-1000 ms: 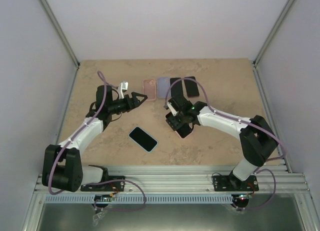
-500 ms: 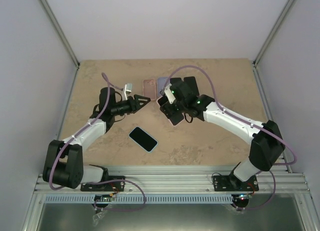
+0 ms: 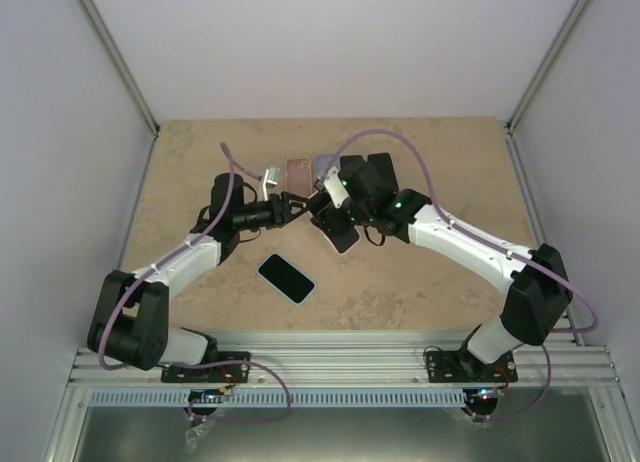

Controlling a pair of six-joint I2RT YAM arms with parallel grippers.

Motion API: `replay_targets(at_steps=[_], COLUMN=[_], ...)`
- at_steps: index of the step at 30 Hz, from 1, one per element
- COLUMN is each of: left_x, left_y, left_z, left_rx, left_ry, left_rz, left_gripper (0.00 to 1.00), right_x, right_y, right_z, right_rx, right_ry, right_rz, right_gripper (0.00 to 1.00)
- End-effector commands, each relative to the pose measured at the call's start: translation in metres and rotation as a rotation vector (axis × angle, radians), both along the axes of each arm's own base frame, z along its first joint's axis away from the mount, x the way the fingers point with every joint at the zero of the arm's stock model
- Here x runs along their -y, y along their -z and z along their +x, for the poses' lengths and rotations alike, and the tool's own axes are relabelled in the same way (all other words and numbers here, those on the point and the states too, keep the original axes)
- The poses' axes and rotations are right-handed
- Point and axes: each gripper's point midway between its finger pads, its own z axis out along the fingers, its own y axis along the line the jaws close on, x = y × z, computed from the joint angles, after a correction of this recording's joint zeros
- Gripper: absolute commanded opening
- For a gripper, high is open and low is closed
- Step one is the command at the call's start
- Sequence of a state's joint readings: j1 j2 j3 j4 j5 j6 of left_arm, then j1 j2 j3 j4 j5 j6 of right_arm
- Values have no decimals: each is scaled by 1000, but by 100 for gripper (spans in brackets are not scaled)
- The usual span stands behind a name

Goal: Take the phone out of the phone case
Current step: Pick up the phone at the center of the board.

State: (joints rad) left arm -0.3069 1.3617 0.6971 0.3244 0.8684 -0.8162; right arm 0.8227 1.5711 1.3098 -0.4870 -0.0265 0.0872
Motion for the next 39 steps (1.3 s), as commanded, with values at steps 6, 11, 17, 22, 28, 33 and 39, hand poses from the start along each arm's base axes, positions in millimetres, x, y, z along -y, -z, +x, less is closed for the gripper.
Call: replay_targets(at_steps=[6, 11, 17, 22, 28, 33, 39], left_x=[12, 12, 9, -5, -22, -36, -46], left_y=[-15, -21, -31, -54, -86, -131, -179], left_z=[-1, -1, -1, 8, 15, 22, 25], left_rx=[64, 80, 102, 105, 136, 250, 362], left_ry=[53, 50, 48, 8, -11, -74, -131], left_rz=[-27, -31, -44, -131, -226, -267, -276], left_gripper=[23, 3, 0, 0, 0, 0, 0], right_x=[-9, -6, -6, -1, 19, 56, 78], right_y=[-32, -32, -40, -77, -135, -182, -225], right_z=[-4, -5, -11, -10, 9, 31, 42], right_rx=[52, 64, 75, 41, 55, 108, 87], right_ry=[-18, -21, -67, -162, -231, -193, -184], right_rz=[85, 82, 88, 206, 351, 470, 614], right_gripper=[63, 63, 77, 98, 98, 98, 98])
